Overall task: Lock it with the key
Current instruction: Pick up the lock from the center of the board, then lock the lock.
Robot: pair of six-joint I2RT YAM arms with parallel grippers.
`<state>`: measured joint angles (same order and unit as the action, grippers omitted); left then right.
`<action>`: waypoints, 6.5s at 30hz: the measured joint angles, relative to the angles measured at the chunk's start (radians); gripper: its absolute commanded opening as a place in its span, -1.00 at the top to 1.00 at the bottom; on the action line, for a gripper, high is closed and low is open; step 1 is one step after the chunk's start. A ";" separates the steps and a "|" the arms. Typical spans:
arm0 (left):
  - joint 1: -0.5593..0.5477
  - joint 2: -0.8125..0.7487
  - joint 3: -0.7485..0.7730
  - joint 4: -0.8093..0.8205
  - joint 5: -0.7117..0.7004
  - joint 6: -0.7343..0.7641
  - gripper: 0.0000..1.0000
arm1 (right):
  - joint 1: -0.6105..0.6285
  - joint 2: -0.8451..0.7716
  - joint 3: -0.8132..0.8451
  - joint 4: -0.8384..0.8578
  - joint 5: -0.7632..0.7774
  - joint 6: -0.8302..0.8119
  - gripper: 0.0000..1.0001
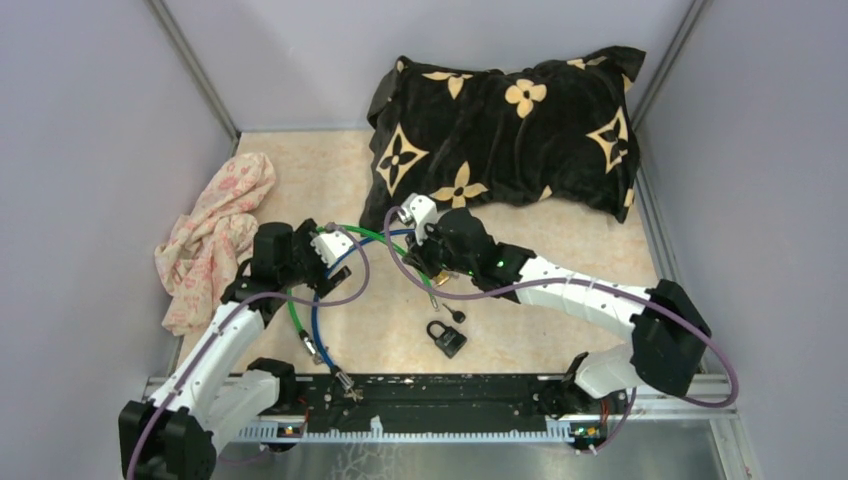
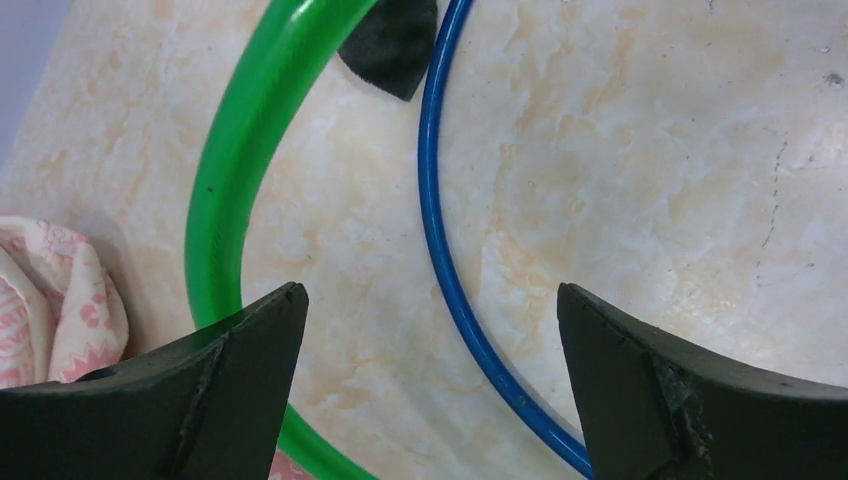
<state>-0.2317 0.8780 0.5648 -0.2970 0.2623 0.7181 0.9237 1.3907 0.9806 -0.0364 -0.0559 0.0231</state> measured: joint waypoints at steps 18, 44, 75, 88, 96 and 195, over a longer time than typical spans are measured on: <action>0.006 0.000 0.098 -0.025 0.200 -0.006 -0.25 | 0.016 -0.204 -0.139 0.043 -0.066 -0.093 1.00; 0.024 -0.024 0.194 -0.083 0.415 0.140 1.00 | 0.015 -0.295 -0.169 0.031 -0.095 -0.089 0.04; 0.031 -0.220 0.188 -0.106 0.491 -0.342 -0.32 | -0.115 -0.466 0.044 -0.039 -0.243 0.088 1.00; 0.031 -0.352 -0.008 0.204 0.658 -0.775 0.92 | -0.121 -0.444 0.194 -0.127 -0.237 0.032 1.00; 0.031 -0.375 -0.097 0.472 0.665 -1.097 1.00 | -0.113 -0.396 0.225 -0.050 -0.226 0.087 1.00; 0.206 -0.577 -0.257 1.076 0.274 -1.730 1.00 | 0.106 -0.008 0.494 0.090 -0.283 0.052 0.85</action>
<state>-0.0261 0.3008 0.3080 0.7788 0.5362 -1.0119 1.0298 1.3830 1.4742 0.0540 -0.3386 0.0750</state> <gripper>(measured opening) 0.193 0.335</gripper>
